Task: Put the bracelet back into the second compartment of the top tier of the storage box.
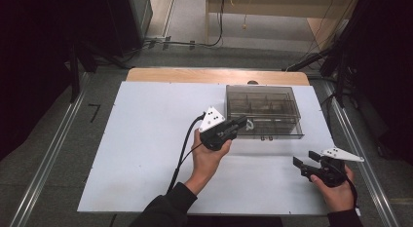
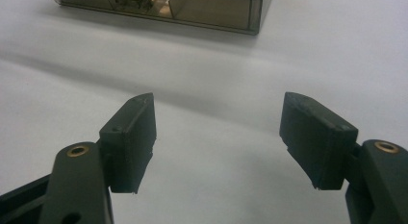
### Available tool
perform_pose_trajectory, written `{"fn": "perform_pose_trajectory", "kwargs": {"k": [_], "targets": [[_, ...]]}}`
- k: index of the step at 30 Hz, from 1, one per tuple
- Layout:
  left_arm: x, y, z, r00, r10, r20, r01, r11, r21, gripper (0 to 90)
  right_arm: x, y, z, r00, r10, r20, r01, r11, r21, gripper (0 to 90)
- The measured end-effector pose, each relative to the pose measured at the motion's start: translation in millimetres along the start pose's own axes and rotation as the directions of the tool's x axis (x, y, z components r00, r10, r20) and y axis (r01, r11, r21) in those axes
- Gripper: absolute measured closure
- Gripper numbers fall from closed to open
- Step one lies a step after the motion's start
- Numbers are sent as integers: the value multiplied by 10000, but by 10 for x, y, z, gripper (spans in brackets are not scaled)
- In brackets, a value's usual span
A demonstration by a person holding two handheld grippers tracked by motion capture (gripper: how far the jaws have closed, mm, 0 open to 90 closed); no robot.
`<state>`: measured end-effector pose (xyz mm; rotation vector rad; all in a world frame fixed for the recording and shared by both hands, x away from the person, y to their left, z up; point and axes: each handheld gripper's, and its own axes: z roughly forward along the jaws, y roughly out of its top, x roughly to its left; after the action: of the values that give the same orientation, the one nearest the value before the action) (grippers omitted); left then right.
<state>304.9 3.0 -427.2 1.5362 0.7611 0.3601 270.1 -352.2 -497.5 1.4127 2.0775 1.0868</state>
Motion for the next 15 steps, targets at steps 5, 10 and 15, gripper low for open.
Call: {"fn": "perform_pose_trajectory", "kwargs": {"k": [5, 10, 15], "targets": [[-5, -4, 78, 10000, -8, 1, 8, 10000, 55, 871, -3, 0, 0, 10000, -7, -5, 7, 10000, -8, 271], [-14, -15, 147, 10000, -24, 24, 23, 9999, 134, 871, -5, -1, -2, 10000, 0, -11, 0, 10000, -9, 271], [-24, -14, 201, 10000, -34, 68, 32, 9998, 171, 871, -7, -1, -1, 10000, -10, -13, 10, 10000, 2, 271]]}}
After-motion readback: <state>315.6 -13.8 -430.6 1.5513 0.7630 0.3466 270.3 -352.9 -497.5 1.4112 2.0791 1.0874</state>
